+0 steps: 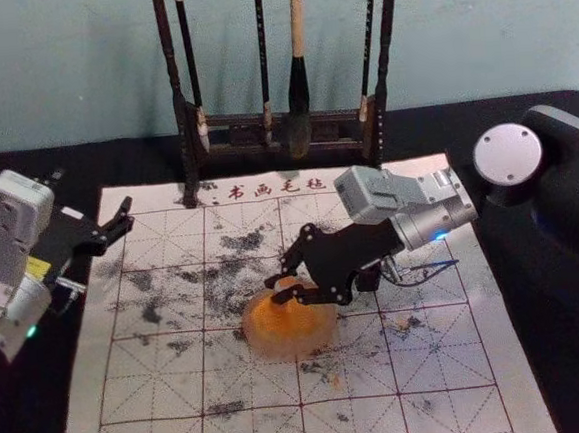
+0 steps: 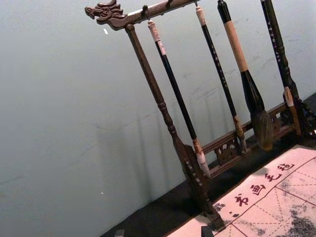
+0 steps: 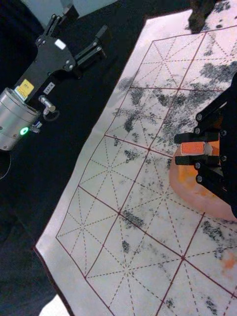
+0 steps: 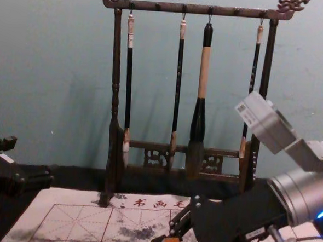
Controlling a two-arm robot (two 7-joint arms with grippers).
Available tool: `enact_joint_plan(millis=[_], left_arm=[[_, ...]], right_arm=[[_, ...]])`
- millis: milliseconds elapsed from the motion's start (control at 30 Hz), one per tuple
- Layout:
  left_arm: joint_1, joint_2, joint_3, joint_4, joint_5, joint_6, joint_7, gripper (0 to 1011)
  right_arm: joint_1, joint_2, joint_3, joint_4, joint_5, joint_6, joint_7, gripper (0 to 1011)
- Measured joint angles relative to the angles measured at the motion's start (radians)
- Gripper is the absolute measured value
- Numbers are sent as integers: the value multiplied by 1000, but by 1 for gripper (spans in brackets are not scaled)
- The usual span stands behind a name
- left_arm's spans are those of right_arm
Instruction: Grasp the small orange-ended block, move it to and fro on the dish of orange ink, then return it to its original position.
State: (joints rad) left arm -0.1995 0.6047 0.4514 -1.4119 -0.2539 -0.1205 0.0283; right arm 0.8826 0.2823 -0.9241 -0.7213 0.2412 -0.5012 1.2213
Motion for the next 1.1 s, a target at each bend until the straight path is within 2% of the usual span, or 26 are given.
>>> enact_joint_plan(millis=[733,1033,1100], left_arm=[[0,0,0,0,0,0,0,1002],[0,0,0,0,0,0,0,1001],[0,0,0,0,0,0,0,1001]], right_arm=[[-16,40,18,-48,-8,22,-17,134],[-36,76,41,-127,32,65,-21,134],[-51,95,57,-169,66,98,-20,134]])
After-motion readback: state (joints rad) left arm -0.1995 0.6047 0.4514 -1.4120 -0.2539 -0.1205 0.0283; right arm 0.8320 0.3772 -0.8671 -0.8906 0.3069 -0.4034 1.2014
